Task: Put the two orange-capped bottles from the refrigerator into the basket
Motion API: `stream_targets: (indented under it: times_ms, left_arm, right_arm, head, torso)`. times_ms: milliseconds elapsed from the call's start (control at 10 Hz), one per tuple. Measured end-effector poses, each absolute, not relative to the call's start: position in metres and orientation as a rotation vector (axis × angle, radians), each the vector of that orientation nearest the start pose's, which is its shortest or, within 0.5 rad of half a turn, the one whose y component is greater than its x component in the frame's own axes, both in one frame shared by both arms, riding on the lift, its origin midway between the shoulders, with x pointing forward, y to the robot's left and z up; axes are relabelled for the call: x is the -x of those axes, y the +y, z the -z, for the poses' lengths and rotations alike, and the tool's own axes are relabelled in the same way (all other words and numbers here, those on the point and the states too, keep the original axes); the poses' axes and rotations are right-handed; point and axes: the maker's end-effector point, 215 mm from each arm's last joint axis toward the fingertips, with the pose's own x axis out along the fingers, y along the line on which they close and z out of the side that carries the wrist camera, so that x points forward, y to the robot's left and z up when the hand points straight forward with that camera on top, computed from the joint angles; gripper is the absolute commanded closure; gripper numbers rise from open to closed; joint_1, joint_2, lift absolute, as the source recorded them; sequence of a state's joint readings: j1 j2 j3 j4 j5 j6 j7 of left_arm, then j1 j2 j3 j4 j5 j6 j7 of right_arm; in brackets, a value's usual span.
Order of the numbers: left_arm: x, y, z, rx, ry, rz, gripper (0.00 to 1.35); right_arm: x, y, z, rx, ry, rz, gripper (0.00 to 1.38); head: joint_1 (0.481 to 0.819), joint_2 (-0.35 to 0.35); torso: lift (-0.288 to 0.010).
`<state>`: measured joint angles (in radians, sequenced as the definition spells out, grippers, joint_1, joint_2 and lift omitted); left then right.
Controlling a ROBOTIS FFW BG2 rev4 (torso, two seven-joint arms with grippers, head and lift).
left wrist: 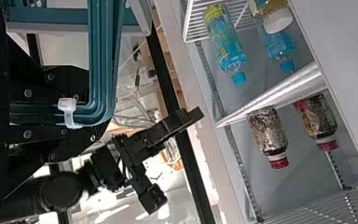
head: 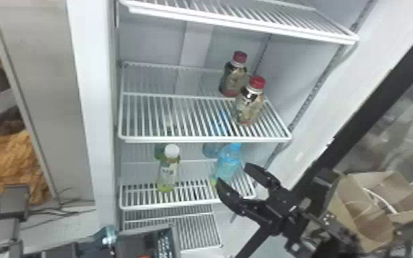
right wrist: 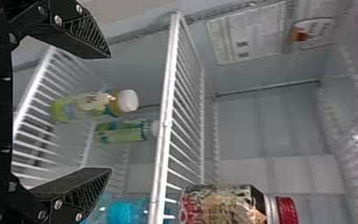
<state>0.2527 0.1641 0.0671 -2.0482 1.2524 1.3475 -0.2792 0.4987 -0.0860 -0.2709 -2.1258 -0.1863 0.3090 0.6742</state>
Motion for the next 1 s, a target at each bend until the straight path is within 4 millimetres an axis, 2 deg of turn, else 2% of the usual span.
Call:
stream_targets:
  times_ms: [200, 500, 600, 700, 800, 1000]
  left_arm:
    - [-0.299, 0.0, 0.348, 0.937, 0.917, 1.049, 1.21]
    - [-0.298, -0.002, 0.35, 0.937, 0.925, 1.049, 1.21]
    - [-0.297, -0.003, 0.351, 0.936, 0.928, 1.051, 1.21]
    - [-0.295, -0.004, 0.352, 0.936, 0.932, 1.053, 1.21]
    - [-0.294, -0.005, 0.352, 0.939, 0.935, 1.058, 1.21]
    - [-0.293, -0.005, 0.352, 0.943, 0.937, 1.057, 1.21]
  right_arm:
    - [-0.414, -0.226, 0.348, -0.095, 0.11, -0.431, 0.17]
    - [-0.391, -0.241, 0.288, -0.075, -0.04, -0.208, 0.17]
    - [-0.383, -0.237, 0.262, -0.104, -0.082, -0.148, 0.17]
    - [-0.378, -0.227, 0.245, -0.142, -0.107, -0.133, 0.17]
    - [-0.375, -0.218, 0.244, -0.18, -0.106, -0.144, 0.17]
    - [-0.374, -0.215, 0.262, -0.228, -0.061, -0.151, 0.17]
  head:
    - [0.695, -0.35]
    - [0.695, -0.35]
    - [0.695, -0.35]
    - [0.695, -0.35]
    - [0.695, -0.35]
    - [0.695, -0.35]
  torso:
    - [-0.04]
    - [-0.04]
    - [-0.04]
    - [-0.04]
    - [-0.04]
    - [-0.04]
